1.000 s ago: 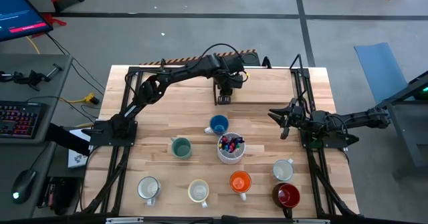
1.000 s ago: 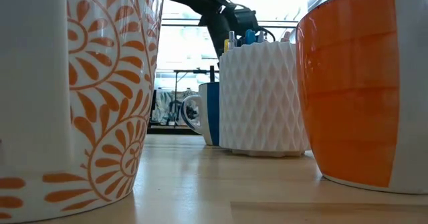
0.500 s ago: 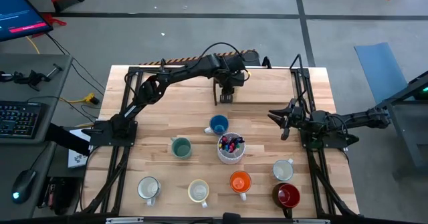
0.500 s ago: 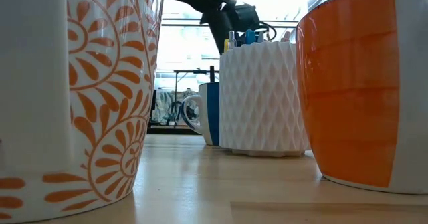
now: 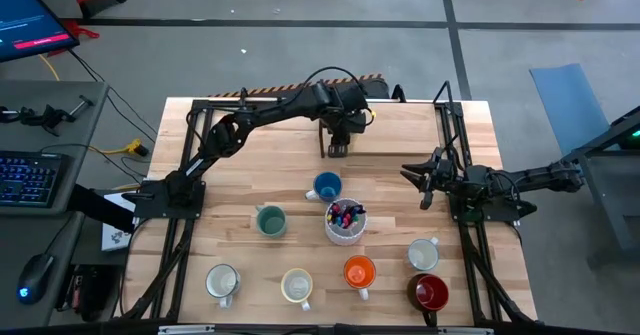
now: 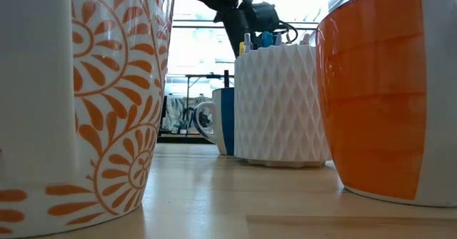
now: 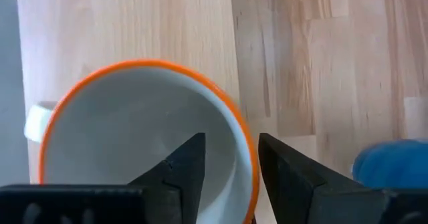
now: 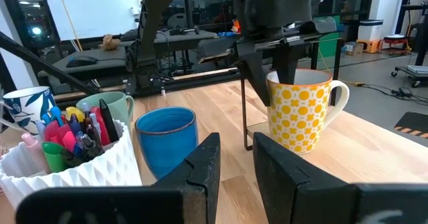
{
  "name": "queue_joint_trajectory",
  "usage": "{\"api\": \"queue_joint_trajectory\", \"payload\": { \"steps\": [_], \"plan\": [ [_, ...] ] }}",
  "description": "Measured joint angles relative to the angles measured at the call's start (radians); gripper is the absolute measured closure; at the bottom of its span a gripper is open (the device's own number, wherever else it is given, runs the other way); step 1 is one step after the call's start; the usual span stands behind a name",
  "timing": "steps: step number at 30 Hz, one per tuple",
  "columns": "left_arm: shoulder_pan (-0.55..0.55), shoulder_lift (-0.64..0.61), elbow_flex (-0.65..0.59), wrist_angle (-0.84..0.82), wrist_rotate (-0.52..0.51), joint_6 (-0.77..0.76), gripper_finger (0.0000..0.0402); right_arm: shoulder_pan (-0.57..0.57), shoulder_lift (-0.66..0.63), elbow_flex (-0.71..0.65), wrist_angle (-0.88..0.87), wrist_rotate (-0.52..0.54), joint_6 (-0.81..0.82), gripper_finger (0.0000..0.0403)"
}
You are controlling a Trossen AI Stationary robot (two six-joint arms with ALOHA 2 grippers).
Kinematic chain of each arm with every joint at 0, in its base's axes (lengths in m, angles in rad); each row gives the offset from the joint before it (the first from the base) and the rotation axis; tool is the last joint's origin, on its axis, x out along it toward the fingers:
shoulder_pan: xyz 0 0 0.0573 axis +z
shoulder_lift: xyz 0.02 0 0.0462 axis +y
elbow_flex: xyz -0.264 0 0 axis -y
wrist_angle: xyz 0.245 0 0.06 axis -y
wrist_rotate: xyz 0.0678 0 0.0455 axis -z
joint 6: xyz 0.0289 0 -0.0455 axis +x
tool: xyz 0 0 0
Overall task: Place coffee mugs
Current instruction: Put the yellow patterned mug on the shelf
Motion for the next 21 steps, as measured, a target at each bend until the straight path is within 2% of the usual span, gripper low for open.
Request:
{"api": "queue_joint_trajectory", "payload": {
  "steps": [5,15,18,21],
  "plan": [
    [-0.004,-0.013,-0.002,-0.014,-0.041,0.001,0.0270,0.000,0.000,0.000,0.000,0.000,0.000,0.0327],
    [-0.014,-0.129,-0.001,-0.002,-0.042,0.001,0.0270,0.000,0.011,0.000,0.000,-0.001,0.000,0.0327],
    [-0.021,-0.179,-0.001,-0.040,-0.044,0.000,0.0270,0.000,0.016,0.000,0.000,-0.001,0.000,0.0327],
    [-0.029,-0.237,-0.001,-0.144,-0.041,0.001,0.0270,0.000,0.042,0.000,-0.001,-0.001,0.003,0.0327]
  ]
}}
